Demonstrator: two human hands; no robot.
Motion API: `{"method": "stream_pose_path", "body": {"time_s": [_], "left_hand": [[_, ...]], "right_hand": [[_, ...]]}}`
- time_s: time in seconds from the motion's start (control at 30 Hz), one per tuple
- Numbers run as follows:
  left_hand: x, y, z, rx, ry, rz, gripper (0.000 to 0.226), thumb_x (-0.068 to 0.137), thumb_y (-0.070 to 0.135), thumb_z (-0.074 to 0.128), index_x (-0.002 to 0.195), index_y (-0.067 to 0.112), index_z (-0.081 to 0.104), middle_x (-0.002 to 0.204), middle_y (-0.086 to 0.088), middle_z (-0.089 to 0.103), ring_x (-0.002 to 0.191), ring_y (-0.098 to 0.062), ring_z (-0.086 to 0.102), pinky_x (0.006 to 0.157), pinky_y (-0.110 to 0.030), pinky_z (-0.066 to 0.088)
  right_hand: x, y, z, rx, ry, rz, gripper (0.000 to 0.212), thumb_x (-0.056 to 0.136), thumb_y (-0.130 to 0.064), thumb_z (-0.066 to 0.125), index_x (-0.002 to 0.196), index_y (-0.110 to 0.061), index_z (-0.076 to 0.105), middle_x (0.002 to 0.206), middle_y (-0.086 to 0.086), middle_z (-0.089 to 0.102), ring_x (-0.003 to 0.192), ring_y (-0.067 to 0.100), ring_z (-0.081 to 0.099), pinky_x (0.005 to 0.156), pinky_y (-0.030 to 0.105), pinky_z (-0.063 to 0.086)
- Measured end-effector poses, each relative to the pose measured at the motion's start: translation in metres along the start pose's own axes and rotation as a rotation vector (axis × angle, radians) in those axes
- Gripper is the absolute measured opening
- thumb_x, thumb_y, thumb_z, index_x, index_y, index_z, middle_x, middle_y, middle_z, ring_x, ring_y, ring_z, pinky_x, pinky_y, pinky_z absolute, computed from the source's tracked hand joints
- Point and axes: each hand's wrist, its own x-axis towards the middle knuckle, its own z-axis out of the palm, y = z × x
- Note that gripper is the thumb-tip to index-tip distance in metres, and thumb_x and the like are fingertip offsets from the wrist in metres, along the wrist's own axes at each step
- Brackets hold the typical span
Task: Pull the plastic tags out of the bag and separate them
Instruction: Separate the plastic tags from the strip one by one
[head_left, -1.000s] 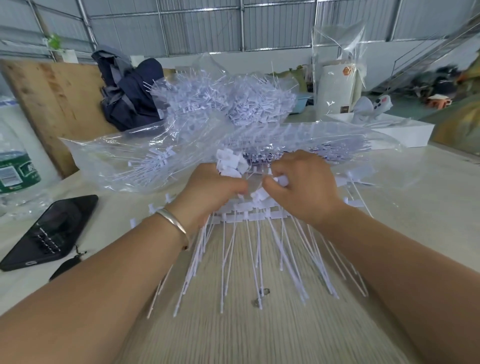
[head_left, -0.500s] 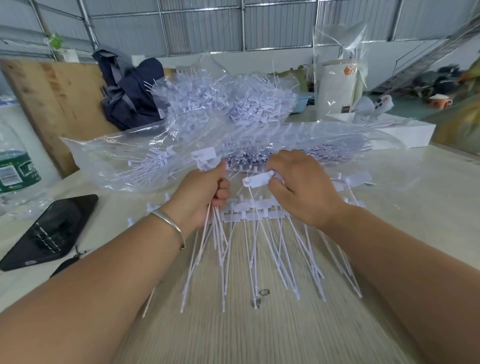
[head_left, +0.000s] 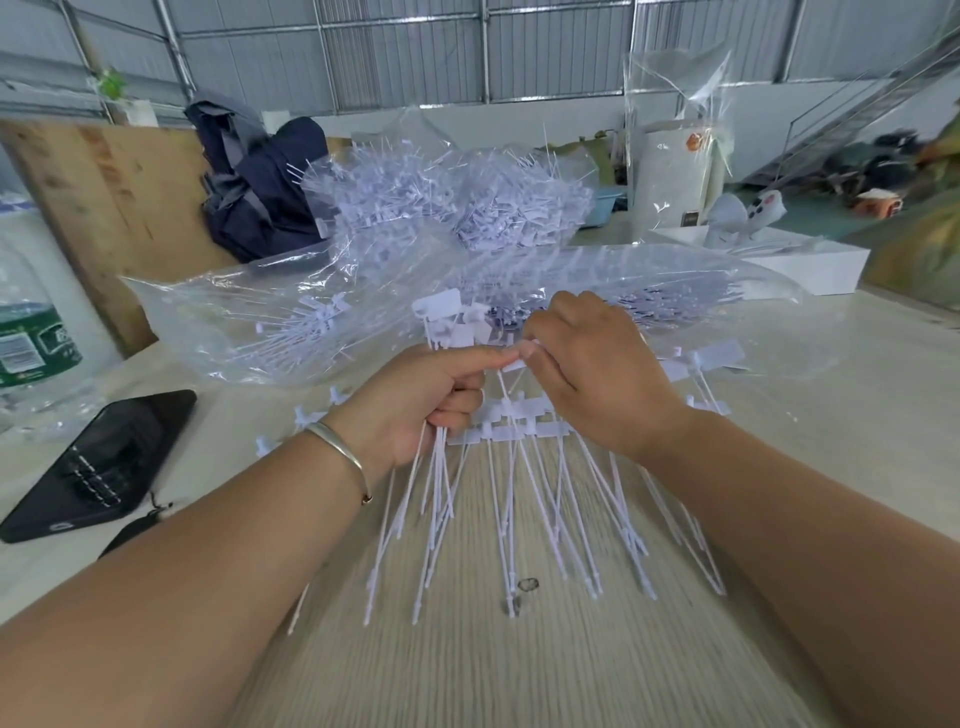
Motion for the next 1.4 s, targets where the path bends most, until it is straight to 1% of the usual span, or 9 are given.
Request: {"method": "stream_pose_path", "body": {"time_s": [0.1, 0.37, 0.6, 0.73, 0.83, 0.97, 1.1, 1.23, 1.4], "left_hand": [[0.006, -0.002, -0.004, -0.085, 0.097, -0.01, 0.034, 0.085, 0.016, 0.07, 0.054, 0.023, 0.058, 0.048, 0.01, 0.026, 0.035, -0.004, 0.019, 0.03, -0.015, 0.015], [0.006, -0.003, -0.003, -0.165, 0.092, -0.045, 0.01, 0.095, 0.012, 0.057, 0.085, 0.012, 0.056, 0.074, 0.0, 0.053, 0.039, -0.003, 0.029, 0.029, -0.012, 0.018], [-0.001, -0.003, 0.0, -0.201, -0.19, -0.083, 0.005, 0.088, 0.017, 0.056, 0.09, 0.012, 0.056, 0.07, 0.003, 0.062, 0.04, 0.0, 0.028, 0.03, -0.01, 0.018], [-0.005, -0.005, 0.002, -0.161, -0.313, -0.103, 0.016, 0.08, 0.024, 0.058, 0.093, 0.013, 0.057, 0.069, 0.005, 0.065, 0.04, 0.001, 0.029, 0.032, -0.008, 0.017], [-0.002, -0.001, 0.003, -0.173, -0.24, -0.111, 0.019, 0.079, 0.023, 0.059, 0.094, 0.012, 0.059, 0.076, -0.001, 0.07, 0.036, 0.001, 0.028, 0.028, -0.009, 0.019], [0.004, 0.003, -0.002, -0.218, -0.032, -0.065, 0.013, 0.086, 0.024, 0.061, 0.08, 0.016, 0.052, 0.053, 0.004, 0.051, 0.029, -0.001, 0.024, 0.025, -0.012, 0.017], [0.003, 0.003, -0.006, -0.188, 0.032, -0.029, 0.011, 0.066, 0.021, 0.074, 0.063, 0.017, 0.064, 0.054, 0.006, 0.039, 0.032, -0.001, 0.02, 0.026, -0.012, 0.016], [0.004, 0.001, -0.002, -0.154, 0.064, -0.057, 0.01, 0.076, 0.013, 0.071, 0.077, 0.012, 0.061, 0.062, 0.0, 0.054, 0.036, -0.002, 0.025, 0.027, -0.012, 0.018], [0.002, 0.001, -0.001, -0.102, 0.082, -0.061, 0.027, 0.074, 0.033, 0.076, 0.085, 0.015, 0.06, 0.067, -0.001, 0.061, 0.044, -0.005, 0.044, 0.033, -0.014, 0.029]], "right_hand": [[0.0, 0.002, -0.002, -0.052, 0.019, 0.105, 0.043, 0.1, -0.043, 0.032, 0.106, -0.012, 0.06, 0.097, 0.006, 0.059, 0.095, 0.028, 0.052, 0.087, 0.04, 0.032], [0.002, 0.005, -0.005, -0.172, 0.055, 0.217, 0.053, 0.097, -0.051, 0.033, 0.103, -0.006, 0.059, 0.096, 0.012, 0.058, 0.096, 0.032, 0.051, 0.091, 0.045, 0.031], [-0.001, -0.006, -0.002, -0.069, -0.041, 0.157, 0.043, 0.102, -0.04, 0.02, 0.1, -0.012, 0.052, 0.094, 0.002, 0.052, 0.097, 0.027, 0.05, 0.093, 0.041, 0.025], [-0.002, -0.014, -0.005, 0.08, 0.008, 0.11, 0.024, 0.098, -0.037, 0.017, 0.087, -0.024, 0.034, 0.083, -0.007, 0.039, 0.086, 0.023, 0.049, 0.091, 0.043, 0.03], [0.0, -0.008, -0.003, 0.037, 0.033, 0.136, 0.031, 0.097, -0.043, 0.015, 0.085, -0.022, 0.035, 0.081, -0.006, 0.037, 0.082, 0.022, 0.045, 0.087, 0.042, 0.03], [0.001, -0.002, 0.001, -0.12, 0.031, 0.212, 0.057, 0.096, -0.053, 0.018, 0.095, -0.009, 0.054, 0.082, 0.003, 0.047, 0.084, 0.028, 0.05, 0.085, 0.042, 0.031], [-0.001, 0.001, 0.004, -0.122, 0.021, 0.237, 0.044, 0.098, -0.043, 0.025, 0.096, -0.009, 0.052, 0.079, 0.003, 0.045, 0.079, 0.028, 0.047, 0.083, 0.042, 0.031], [0.0, -0.004, 0.0, -0.071, 0.049, 0.22, 0.031, 0.082, -0.038, 0.012, 0.082, -0.017, 0.035, 0.075, -0.001, 0.039, 0.073, 0.022, 0.035, 0.079, 0.04, 0.031], [-0.001, -0.005, -0.001, -0.09, 0.101, 0.186, 0.045, 0.084, -0.034, 0.016, 0.086, -0.009, 0.054, 0.076, 0.001, 0.041, 0.073, 0.024, 0.04, 0.078, 0.041, 0.033]]}}
